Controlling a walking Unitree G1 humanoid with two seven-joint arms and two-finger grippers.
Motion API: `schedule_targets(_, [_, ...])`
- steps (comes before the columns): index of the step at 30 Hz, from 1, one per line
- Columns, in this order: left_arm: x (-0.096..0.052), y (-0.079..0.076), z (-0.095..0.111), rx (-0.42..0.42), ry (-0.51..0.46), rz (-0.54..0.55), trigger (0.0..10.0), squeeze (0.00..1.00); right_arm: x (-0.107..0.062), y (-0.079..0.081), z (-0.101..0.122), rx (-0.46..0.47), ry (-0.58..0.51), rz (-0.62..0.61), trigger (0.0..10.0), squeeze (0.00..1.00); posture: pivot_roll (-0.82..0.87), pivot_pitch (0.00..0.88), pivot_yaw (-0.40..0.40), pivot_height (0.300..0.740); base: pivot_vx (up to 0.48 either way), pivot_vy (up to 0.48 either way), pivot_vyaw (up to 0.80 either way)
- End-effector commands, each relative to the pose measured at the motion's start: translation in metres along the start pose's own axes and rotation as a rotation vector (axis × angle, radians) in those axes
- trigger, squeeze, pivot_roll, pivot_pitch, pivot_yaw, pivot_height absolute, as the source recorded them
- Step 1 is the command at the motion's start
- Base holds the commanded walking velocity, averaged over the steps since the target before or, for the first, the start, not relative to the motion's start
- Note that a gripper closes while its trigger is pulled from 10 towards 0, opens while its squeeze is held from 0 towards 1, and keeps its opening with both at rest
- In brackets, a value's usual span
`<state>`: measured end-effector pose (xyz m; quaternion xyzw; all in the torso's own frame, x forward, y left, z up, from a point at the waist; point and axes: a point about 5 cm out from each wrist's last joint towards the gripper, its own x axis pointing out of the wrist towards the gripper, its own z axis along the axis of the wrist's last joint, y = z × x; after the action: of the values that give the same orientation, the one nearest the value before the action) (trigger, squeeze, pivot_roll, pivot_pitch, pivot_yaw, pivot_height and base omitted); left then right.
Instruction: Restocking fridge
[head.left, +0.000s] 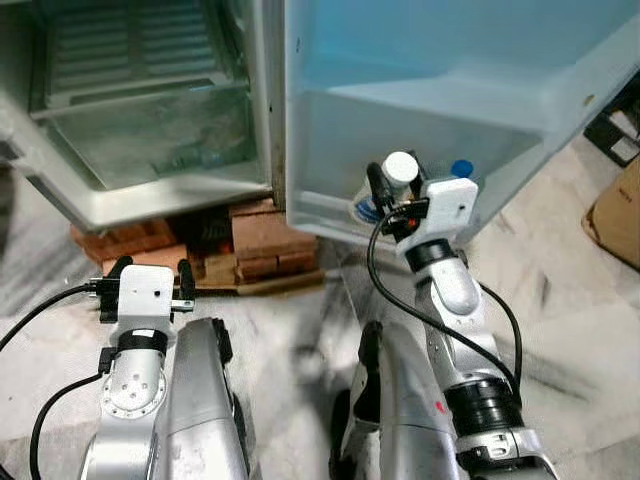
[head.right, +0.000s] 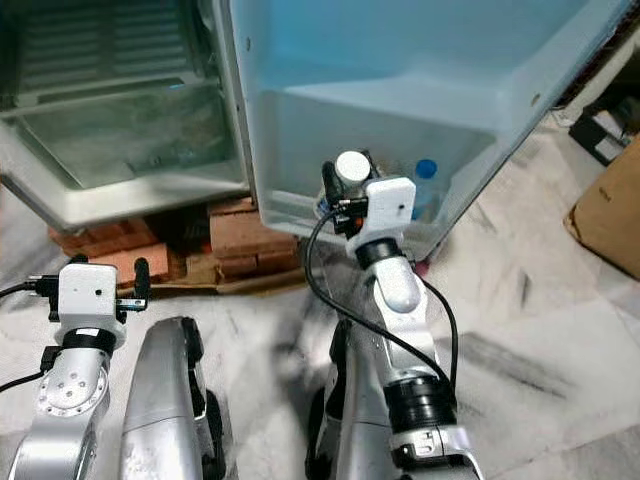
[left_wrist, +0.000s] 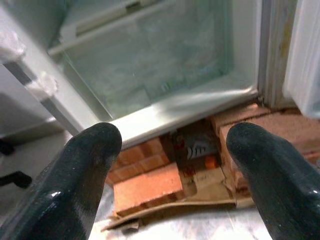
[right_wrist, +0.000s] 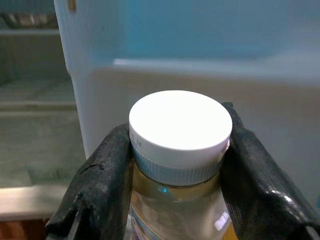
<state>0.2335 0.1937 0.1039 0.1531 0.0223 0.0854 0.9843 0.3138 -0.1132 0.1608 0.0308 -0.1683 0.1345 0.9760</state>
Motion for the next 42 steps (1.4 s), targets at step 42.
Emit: schedule_targets(42, [0.013,-0.028,-0.015,0.044,-0.017,-0.132,10.0,0.0,-0.091,-0.031,-0.049,0.045,0.361,-0.167,10.0,0.0,0.13,0.021,-0.076,0.74,0.0,0.0,0.0])
